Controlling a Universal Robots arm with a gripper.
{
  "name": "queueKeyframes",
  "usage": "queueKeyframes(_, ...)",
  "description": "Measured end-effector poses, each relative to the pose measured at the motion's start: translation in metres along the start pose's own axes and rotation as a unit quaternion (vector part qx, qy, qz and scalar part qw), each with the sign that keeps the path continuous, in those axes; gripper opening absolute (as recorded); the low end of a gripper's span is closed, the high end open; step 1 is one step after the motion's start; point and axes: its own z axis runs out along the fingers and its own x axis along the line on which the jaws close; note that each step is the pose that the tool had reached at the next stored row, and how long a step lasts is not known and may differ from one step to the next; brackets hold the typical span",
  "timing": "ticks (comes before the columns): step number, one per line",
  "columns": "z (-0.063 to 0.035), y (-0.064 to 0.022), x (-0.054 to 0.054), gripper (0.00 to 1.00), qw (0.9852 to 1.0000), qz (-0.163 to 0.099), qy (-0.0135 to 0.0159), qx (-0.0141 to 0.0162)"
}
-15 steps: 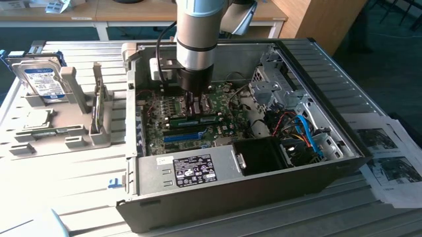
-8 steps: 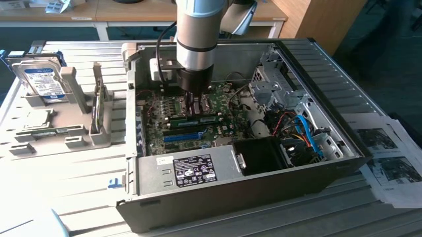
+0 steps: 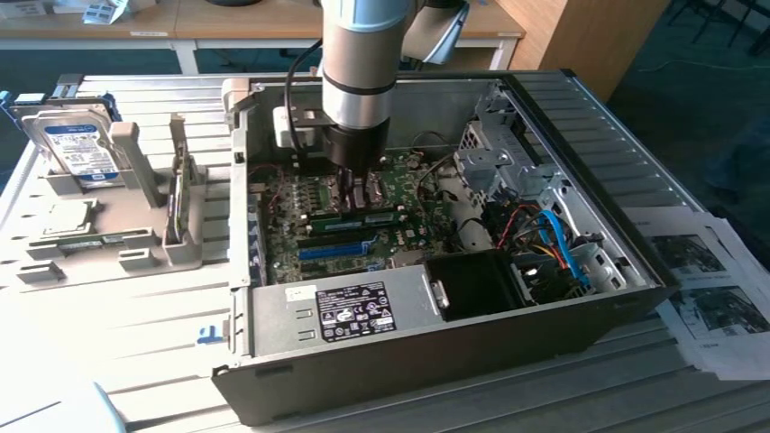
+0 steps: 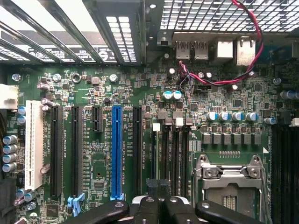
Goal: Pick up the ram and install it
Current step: 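Press down the ram until it locks into place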
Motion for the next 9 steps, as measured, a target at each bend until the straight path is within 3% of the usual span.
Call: queueKeyframes(9, -0.0153, 0.0004, 0.0, 0.1, 1.0, 0.0, 0.0008, -0.0007)
